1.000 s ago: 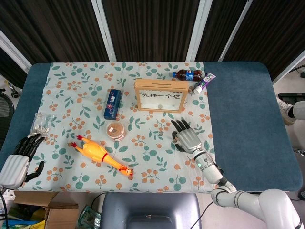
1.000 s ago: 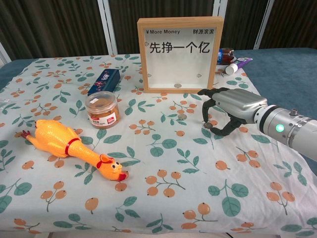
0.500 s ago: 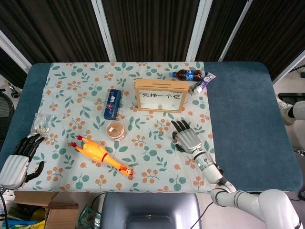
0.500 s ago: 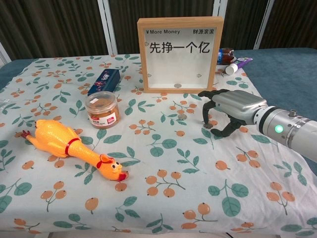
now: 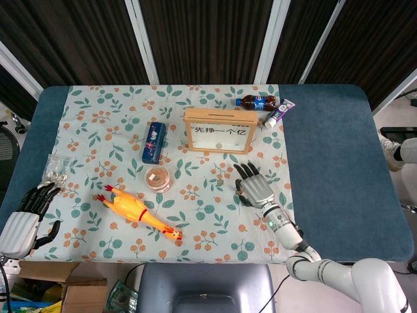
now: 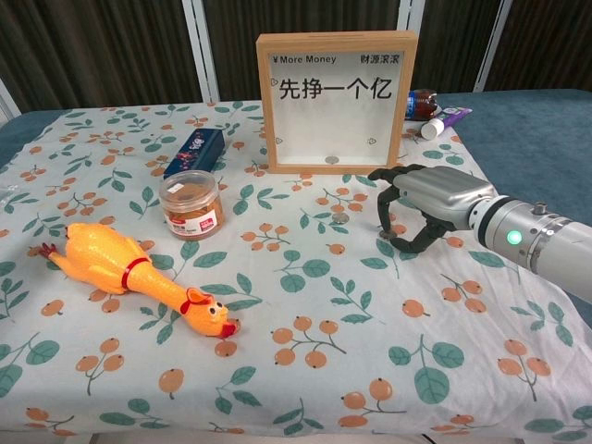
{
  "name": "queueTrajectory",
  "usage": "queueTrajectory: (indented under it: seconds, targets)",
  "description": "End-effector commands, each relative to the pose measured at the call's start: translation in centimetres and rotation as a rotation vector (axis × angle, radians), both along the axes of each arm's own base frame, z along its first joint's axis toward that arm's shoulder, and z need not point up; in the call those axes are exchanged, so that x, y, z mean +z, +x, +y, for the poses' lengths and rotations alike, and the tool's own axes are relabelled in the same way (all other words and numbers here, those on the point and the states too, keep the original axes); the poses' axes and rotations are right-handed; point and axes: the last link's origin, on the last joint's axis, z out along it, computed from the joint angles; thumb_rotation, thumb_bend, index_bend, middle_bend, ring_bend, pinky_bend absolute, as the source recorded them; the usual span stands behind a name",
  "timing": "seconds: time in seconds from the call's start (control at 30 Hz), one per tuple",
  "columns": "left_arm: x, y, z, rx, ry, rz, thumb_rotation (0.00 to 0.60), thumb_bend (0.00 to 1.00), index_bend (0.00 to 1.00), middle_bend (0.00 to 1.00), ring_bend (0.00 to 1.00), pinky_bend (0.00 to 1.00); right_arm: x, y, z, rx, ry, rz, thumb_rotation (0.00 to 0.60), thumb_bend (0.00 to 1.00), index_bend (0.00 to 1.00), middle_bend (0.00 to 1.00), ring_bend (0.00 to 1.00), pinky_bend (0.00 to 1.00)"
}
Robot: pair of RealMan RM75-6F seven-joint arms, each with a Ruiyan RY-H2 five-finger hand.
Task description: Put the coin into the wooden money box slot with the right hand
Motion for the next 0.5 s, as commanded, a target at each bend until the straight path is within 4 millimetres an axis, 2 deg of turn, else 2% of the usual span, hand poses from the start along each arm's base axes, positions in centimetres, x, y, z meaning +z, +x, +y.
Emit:
queueTrajectory:
  seconds: [0.03, 0.5]
  targets:
    - [0.02, -0.03, -0.01, 0.002, 0.001, -0.001, 0.6, 0.48, 0.0, 0.0, 0.0, 0.04, -0.05, 0.01, 0.01, 0.003, 0.001, 0.004, 0.6, 0.53, 0.62, 0.16, 0.0, 0.0]
    - [0.03, -0.04, -0.07, 0.003, 0.001, -0.002, 0.6, 0.48, 0.0, 0.0, 0.0, 0.04, 0.25, 0.07, -0.06, 0.011, -0.001, 0.008, 0.6, 0.53, 0.59, 0.16, 0.0, 0.0]
